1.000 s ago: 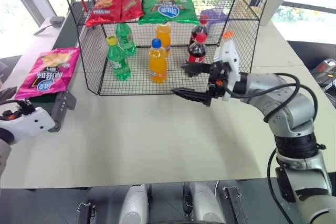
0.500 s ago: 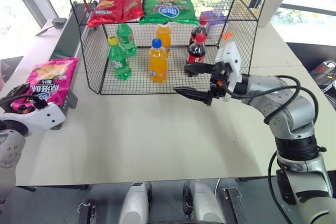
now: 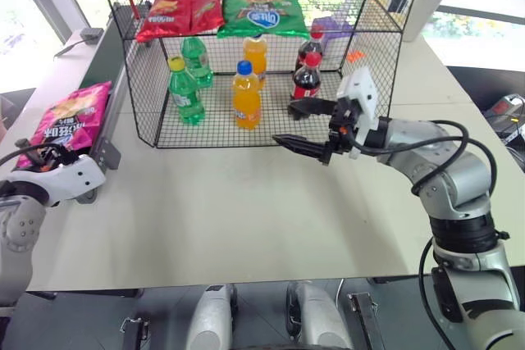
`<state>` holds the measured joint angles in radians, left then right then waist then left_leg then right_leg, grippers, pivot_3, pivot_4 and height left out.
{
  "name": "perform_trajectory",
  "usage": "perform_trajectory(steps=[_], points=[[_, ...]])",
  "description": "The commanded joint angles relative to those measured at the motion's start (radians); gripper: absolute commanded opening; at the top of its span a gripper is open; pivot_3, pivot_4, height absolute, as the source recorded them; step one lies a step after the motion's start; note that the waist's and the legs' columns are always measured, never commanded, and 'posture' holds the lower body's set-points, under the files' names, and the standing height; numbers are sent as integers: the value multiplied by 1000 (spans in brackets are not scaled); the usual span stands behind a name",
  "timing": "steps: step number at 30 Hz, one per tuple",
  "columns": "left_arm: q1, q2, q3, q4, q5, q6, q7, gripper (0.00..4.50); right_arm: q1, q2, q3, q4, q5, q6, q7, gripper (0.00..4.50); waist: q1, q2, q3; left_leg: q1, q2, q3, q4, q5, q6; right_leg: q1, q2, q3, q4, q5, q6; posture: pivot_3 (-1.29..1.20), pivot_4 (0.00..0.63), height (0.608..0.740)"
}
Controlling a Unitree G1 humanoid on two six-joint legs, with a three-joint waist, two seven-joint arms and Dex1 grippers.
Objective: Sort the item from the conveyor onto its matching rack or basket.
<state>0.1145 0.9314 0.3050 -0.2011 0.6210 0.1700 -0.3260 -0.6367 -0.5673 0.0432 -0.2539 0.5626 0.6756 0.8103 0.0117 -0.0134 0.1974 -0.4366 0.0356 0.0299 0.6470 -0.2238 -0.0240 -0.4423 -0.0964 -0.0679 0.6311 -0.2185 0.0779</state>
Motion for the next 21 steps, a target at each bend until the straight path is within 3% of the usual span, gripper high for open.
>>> perform_trajectory(steps=[1, 5, 13, 21], points=[[-17, 5, 31, -47, -15, 17, -25, 36, -2, 3, -17, -38, 1, -23, 0, 4500, -1, 0, 0, 0, 0, 0, 0, 0, 0, 0, 0, 0, 0, 0, 0, 0, 150, 740], [-13, 10, 96, -128, -104, 38, -119, 36, 3, 2, -16, -31, -5, -32, 3, 4500, -1, 0, 0, 0, 0, 0, 0, 0, 0, 0, 0, 0, 0, 0, 0, 0, 150, 740], [-41, 70, 519, -351, -507, 385, -587, 36, -7, 11, -13, 25, -25, -74, 27, 4500, -6, 0, 0, 0, 0, 0, 1, 0, 0, 0, 1, 0, 0, 0, 0, 0, 150, 740], [-58, 280, 952, -385, -779, 831, -986, 36, -64, 69, -65, 142, 28, -95, 51, 4500, -13, -1, 0, 0, 0, -2, 1, 0, 0, 1, 2, 0, 0, 0, 0, 0, 150, 740]])
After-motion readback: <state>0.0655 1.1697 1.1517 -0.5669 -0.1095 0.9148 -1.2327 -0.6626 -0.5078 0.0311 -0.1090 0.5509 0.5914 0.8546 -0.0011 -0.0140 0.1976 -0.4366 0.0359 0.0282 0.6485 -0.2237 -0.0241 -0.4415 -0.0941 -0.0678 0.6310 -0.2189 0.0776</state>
